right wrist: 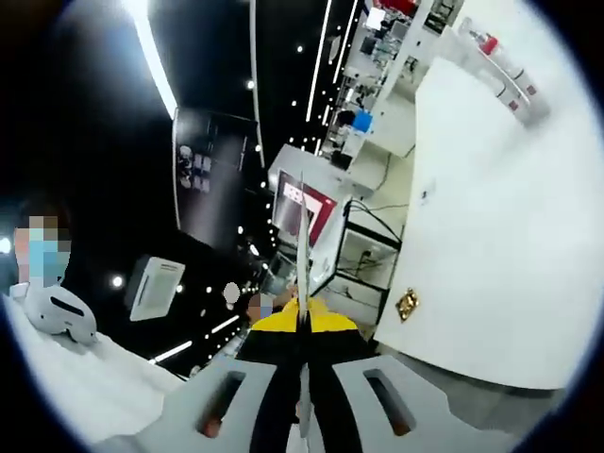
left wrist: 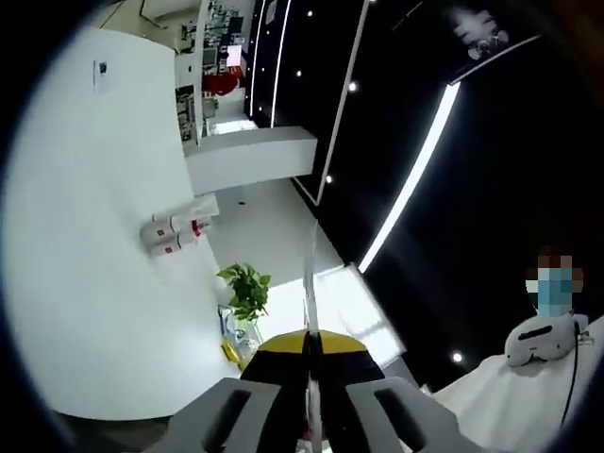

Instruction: Arrange the skincare products in the storage area until every visible bottle or jar stands upright without overlapping.

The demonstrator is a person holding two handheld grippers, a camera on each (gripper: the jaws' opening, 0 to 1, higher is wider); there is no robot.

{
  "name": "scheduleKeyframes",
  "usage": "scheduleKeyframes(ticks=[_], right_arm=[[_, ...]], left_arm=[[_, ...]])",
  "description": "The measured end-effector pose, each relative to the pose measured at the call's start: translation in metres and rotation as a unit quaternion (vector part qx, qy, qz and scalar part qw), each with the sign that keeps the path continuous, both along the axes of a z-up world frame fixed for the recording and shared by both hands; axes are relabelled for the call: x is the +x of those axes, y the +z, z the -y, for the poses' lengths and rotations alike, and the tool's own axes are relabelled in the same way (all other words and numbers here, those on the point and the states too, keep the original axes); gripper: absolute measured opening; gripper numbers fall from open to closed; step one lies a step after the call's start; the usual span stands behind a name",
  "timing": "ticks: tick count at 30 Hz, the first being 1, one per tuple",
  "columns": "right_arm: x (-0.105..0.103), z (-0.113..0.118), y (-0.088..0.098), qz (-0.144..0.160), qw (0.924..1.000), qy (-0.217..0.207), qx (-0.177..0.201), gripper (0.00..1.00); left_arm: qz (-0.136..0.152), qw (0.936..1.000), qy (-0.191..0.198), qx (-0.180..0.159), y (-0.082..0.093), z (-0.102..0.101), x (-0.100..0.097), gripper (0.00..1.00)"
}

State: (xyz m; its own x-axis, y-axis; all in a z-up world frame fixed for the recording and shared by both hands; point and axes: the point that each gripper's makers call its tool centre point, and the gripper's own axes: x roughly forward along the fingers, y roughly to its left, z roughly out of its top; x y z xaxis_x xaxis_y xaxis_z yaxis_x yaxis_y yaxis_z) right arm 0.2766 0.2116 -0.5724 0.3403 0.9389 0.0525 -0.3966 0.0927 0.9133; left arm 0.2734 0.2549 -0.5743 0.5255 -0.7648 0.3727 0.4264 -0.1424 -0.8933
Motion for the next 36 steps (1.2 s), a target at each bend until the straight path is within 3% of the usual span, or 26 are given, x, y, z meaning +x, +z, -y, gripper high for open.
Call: scheduleKeyframes(ticks=[4, 7, 11, 13, 14, 15, 16, 19, 21, 22, 23, 24, 27, 28, 29, 30, 31, 36], right_arm=[[-0.003, -0.001, 0.002, 0.016, 0.9999, -0.006, -0.002, 0.00], [-0.004, 0.000, 0.008, 0.037, 0.9992, -0.012, 0.000, 0.00], [-0.005, -0.003, 0.002, 0.029, 0.9994, -0.001, -0.016, 0.00], [-0.006, -0.006, 0.001, 0.026, 0.9996, 0.007, -0.010, 0.00], [-0.010, -0.008, 0.009, 0.027, 0.9994, 0.016, 0.012, 0.00], [-0.007, -0.008, 0.005, 0.029, 0.9995, 0.007, -0.002, 0.00], [-0.009, -0.010, 0.007, 0.039, 0.9992, 0.011, 0.001, 0.00], [-0.004, -0.012, 0.007, 0.041, 0.9991, -0.003, -0.005, 0.05], [0.001, -0.012, 0.010, 0.039, 0.9992, -0.012, 0.003, 0.09], [0.003, -0.011, 0.011, 0.037, 0.9993, -0.009, 0.004, 0.02], [0.003, -0.009, 0.010, 0.044, 0.9990, -0.008, -0.003, 0.01], [0.002, -0.008, 0.010, 0.043, 0.9990, -0.005, -0.005, 0.00], [0.008, -0.003, 0.012, 0.047, 0.9981, -0.038, 0.007, 0.00], [0.010, 0.002, 0.018, 0.035, 0.9975, -0.049, 0.036, 0.00], [0.014, 0.005, 0.021, 0.029, 0.9962, -0.064, 0.051, 0.00], [0.012, 0.007, 0.016, 0.034, 0.9973, -0.054, 0.038, 0.00], [0.013, 0.005, 0.017, 0.033, 0.9972, -0.055, 0.039, 0.00], [0.017, -0.002, 0.018, 0.026, 0.9979, -0.047, 0.036, 0.01]], left_arm=[[-0.007, 0.9999, -0.004, -0.009, 0.001, 0.000, -0.002, 0.02], [0.017, 0.9998, 0.000, -0.010, 0.009, 0.000, -0.005, 0.03], [0.018, 0.9995, -0.024, 0.001, 0.006, 0.011, -0.009, 0.17], [0.045, 0.9976, -0.024, 0.046, 0.002, 0.018, -0.011, 0.08], [0.051, 0.9958, -0.010, 0.075, -0.004, 0.017, -0.009, 0.03], [0.053, 0.9976, -0.016, 0.043, 0.005, 0.014, -0.011, 0.03], [0.040, 0.9983, -0.018, 0.039, 0.003, 0.013, -0.011, 0.02], [0.037, 0.9985, -0.019, 0.035, 0.003, 0.010, -0.010, 0.02], [0.024, 0.9980, -0.040, 0.041, -0.003, 0.017, -0.013, 0.02], [0.023, 0.9972, -0.053, 0.048, -0.005, 0.022, -0.015, 0.02], [0.030, 0.9975, -0.059, 0.026, 0.003, 0.022, -0.018, 0.02], [0.017, 0.9977, -0.055, 0.037, -0.002, 0.023, -0.014, 0.02], [0.035, 0.9947, -0.019, 0.094, -0.014, 0.023, -0.007, 0.12], [0.025, 0.9962, -0.033, 0.077, -0.010, 0.024, -0.010, 0.14], [0.020, 0.9959, -0.080, 0.038, -0.001, 0.028, -0.022, 0.05], [0.039, 0.9943, -0.096, 0.028, 0.004, 0.029, -0.028, 0.04], [0.029, 0.9959, -0.065, 0.055, -0.004, 0.028, -0.019, 0.03], [0.022, 0.9969, -0.061, 0.045, -0.004, 0.022, -0.017, 0.02]])
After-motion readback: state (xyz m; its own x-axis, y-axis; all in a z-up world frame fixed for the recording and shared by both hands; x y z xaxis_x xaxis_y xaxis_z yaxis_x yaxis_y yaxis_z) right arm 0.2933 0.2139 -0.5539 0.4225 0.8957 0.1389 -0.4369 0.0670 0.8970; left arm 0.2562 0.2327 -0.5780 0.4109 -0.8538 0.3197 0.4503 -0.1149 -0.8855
